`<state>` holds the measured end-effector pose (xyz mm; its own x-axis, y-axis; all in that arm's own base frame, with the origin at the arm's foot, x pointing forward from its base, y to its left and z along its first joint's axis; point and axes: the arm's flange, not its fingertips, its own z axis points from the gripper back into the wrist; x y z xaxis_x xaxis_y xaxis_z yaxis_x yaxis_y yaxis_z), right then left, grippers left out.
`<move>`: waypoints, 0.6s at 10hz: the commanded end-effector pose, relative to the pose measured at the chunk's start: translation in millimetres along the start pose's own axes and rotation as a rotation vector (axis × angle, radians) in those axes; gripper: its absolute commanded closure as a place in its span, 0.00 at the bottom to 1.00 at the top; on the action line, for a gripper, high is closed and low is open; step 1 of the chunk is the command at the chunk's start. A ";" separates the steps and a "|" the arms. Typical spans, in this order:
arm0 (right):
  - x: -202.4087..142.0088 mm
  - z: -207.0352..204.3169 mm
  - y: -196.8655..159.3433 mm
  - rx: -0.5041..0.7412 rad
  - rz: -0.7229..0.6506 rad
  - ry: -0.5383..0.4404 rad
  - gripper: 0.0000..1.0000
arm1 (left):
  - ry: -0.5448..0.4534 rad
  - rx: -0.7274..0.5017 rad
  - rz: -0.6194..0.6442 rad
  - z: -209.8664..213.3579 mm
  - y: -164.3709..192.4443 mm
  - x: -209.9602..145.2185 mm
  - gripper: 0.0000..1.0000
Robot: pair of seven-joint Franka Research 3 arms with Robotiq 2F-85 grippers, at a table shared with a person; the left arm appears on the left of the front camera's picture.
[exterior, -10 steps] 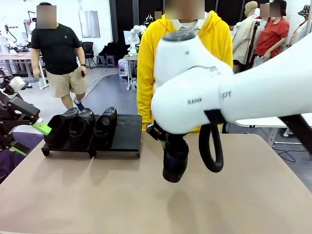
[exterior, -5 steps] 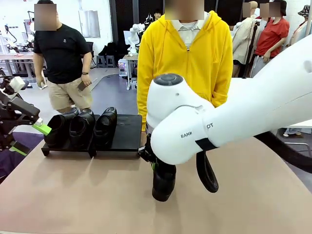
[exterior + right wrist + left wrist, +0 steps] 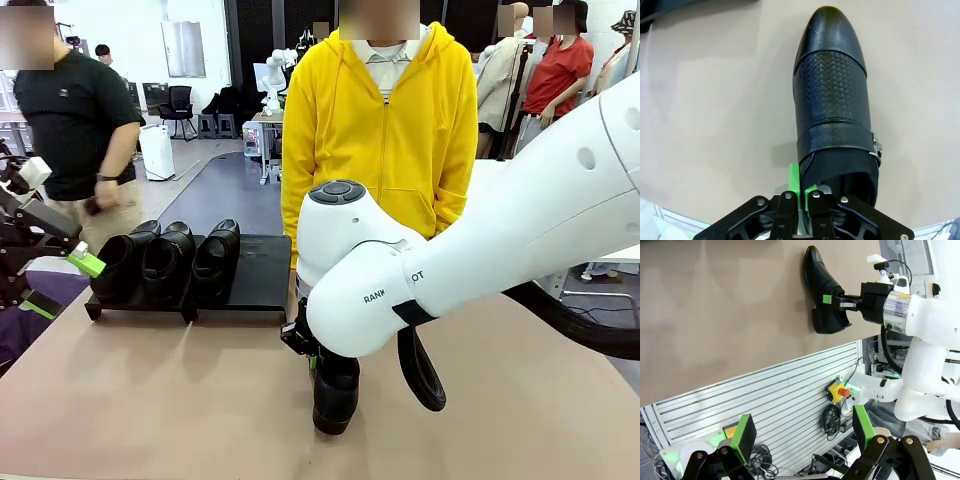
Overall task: Organize the shoes by placing them on the stand.
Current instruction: Pick up one Shoe and place it in the middle of the table.
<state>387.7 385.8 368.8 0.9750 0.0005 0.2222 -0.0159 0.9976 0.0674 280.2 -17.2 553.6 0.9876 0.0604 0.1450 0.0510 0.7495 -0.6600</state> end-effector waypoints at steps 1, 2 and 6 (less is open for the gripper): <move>4.4 4.6 3.3 0.016 -0.017 -0.003 0.43 | -0.002 -0.022 0.009 0.6 -2.4 -1.3 0.00; 5.0 7.1 1.7 0.023 -0.033 -0.006 0.00 | -0.002 -0.022 0.009 0.6 -2.4 -1.3 0.00; 2.8 104.5 -44.5 0.123 0.000 -0.041 0.00 | -0.002 -0.022 0.009 0.6 -2.4 -1.3 0.00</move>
<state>384.3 370.3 436.2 0.9648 -0.0331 0.2608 -0.0113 0.9859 0.1667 280.3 -17.2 553.5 0.9877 0.0605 0.1445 0.0506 0.7495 -0.6601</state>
